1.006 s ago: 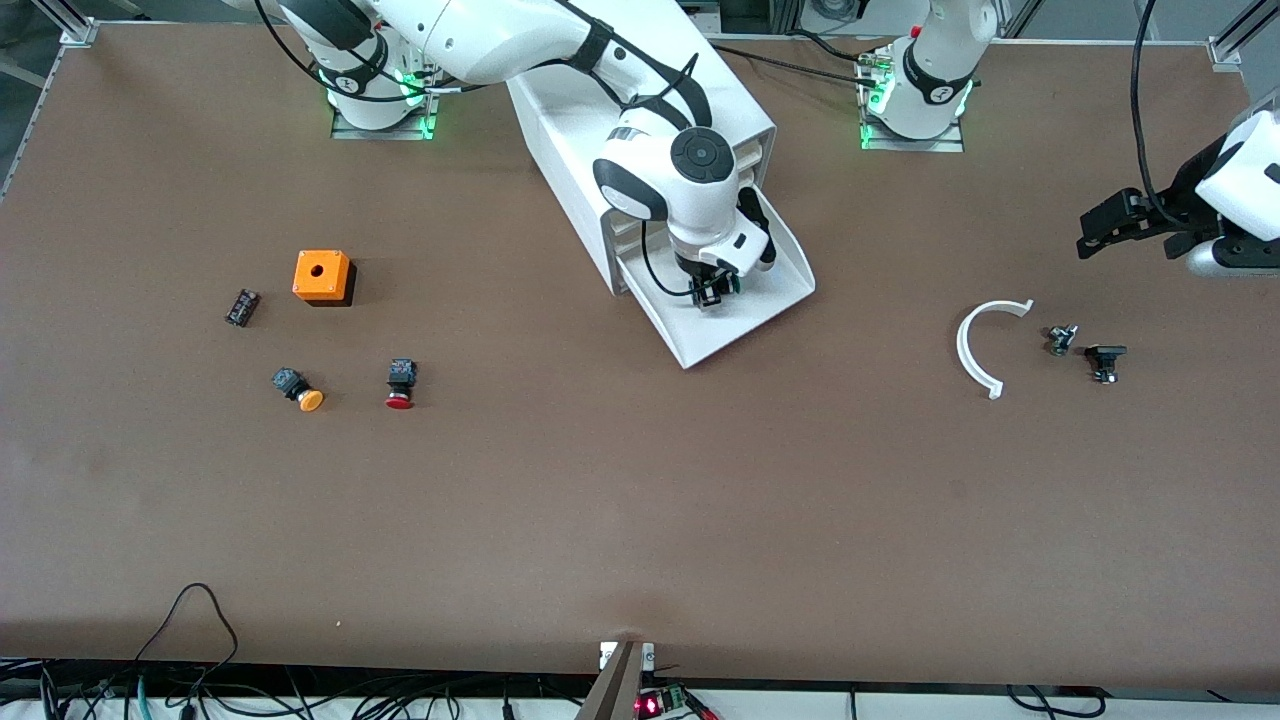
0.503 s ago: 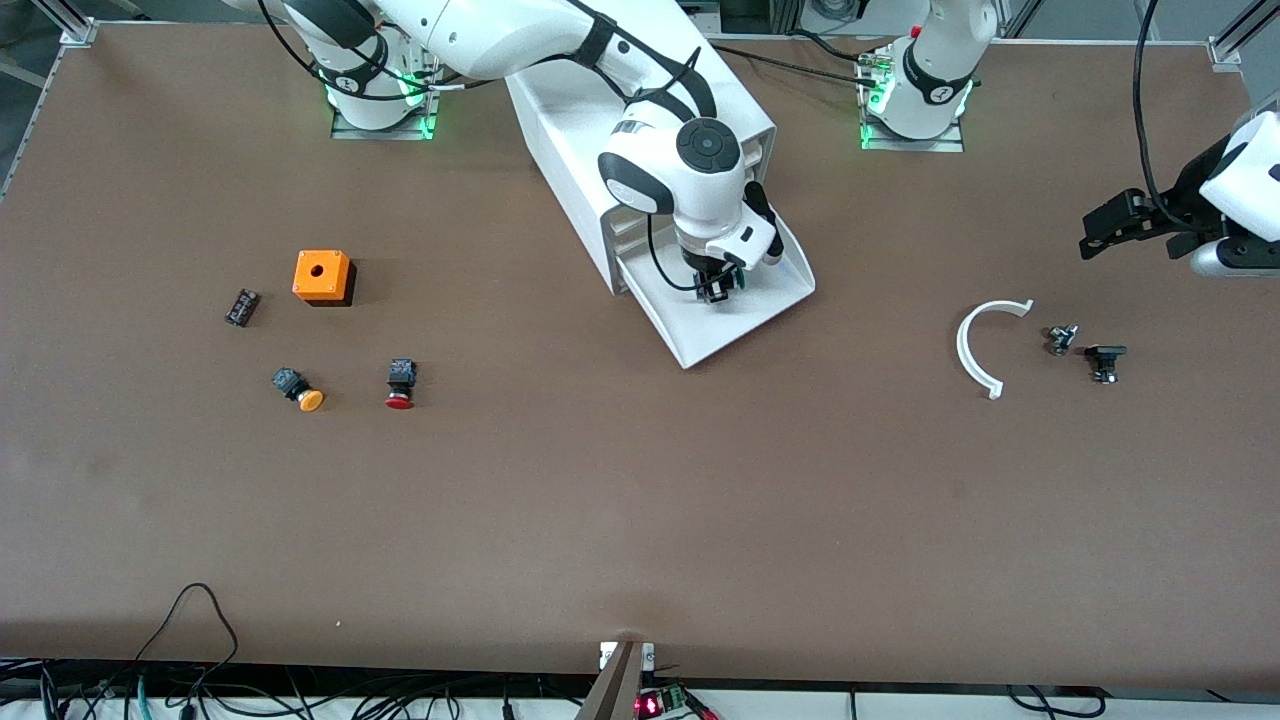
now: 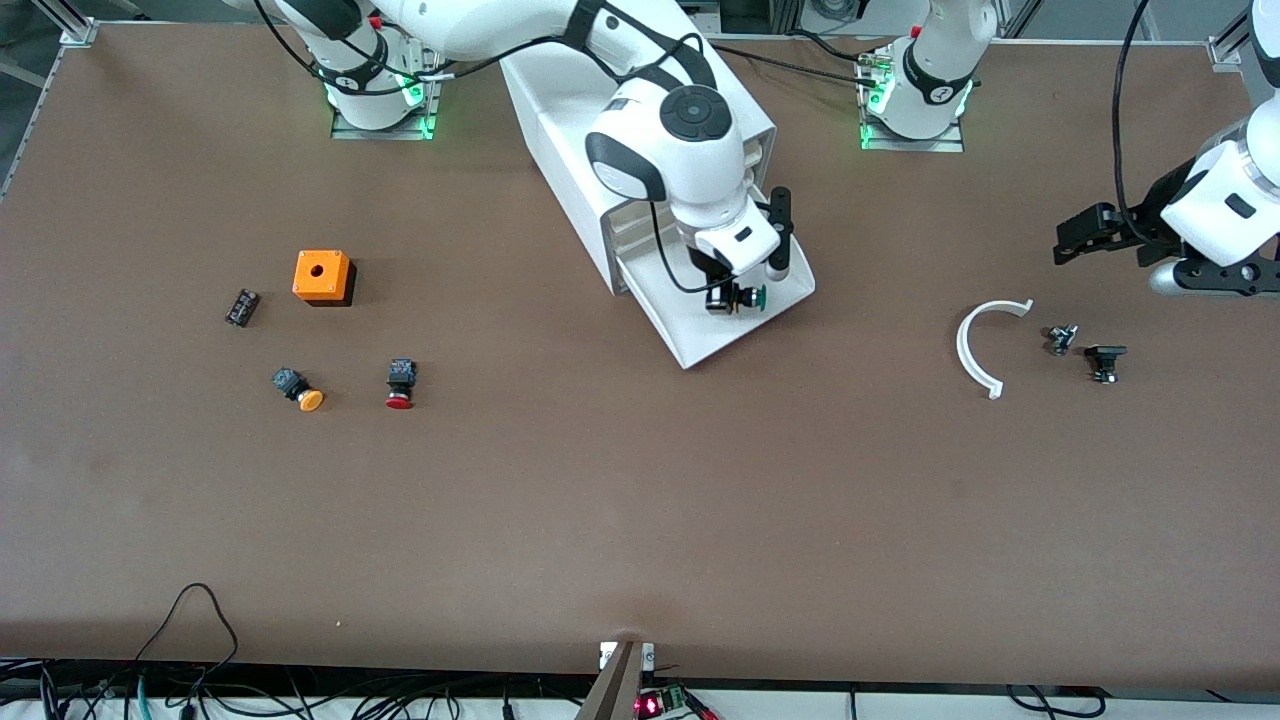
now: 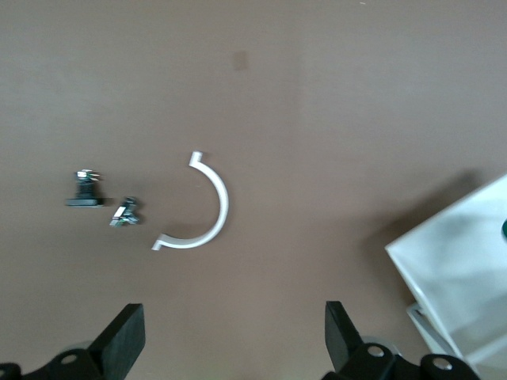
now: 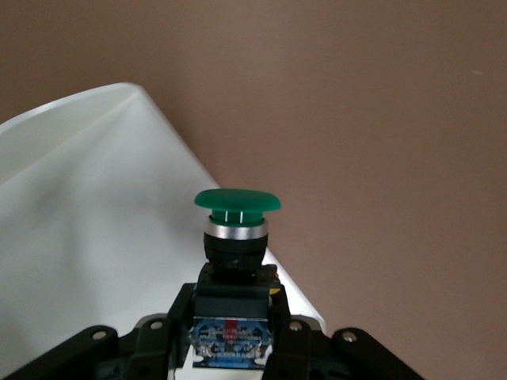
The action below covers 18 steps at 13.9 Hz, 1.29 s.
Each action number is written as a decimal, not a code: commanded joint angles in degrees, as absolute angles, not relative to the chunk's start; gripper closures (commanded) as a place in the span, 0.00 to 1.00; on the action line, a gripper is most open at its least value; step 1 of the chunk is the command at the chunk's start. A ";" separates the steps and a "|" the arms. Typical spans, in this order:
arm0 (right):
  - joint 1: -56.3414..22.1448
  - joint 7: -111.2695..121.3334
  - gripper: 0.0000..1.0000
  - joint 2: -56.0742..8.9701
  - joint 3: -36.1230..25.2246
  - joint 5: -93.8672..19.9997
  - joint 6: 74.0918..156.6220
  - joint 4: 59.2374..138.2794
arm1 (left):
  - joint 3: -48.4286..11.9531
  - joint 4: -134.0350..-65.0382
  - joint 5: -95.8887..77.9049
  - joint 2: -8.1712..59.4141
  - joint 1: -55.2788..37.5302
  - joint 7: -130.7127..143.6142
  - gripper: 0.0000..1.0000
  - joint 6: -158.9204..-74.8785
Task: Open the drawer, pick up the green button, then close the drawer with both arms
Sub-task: 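Carry the green button out while the left gripper reaches the drawer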
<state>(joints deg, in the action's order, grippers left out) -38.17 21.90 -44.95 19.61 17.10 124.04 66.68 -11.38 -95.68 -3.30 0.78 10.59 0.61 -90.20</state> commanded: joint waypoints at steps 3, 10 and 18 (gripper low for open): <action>-31.56 14.44 0.68 -36.05 14.17 17.58 123.05 71.61 | -11.86 -96.14 -7.82 7.36 8.53 3.57 0.00 -94.00; -28.22 -14.90 0.68 -34.01 7.82 14.42 114.79 80.05 | -12.57 -102.21 -8.70 21.51 -3.32 34.33 0.00 -114.85; -20.66 -19.34 0.67 -33.23 7.65 12.74 121.79 96.04 | -12.66 -114.16 -8.70 26.98 -12.39 46.58 0.00 -138.25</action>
<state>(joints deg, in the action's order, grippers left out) -21.84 -18.29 -36.28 7.25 13.12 118.06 89.59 -13.02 -111.26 -7.96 28.55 -11.95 46.09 -136.83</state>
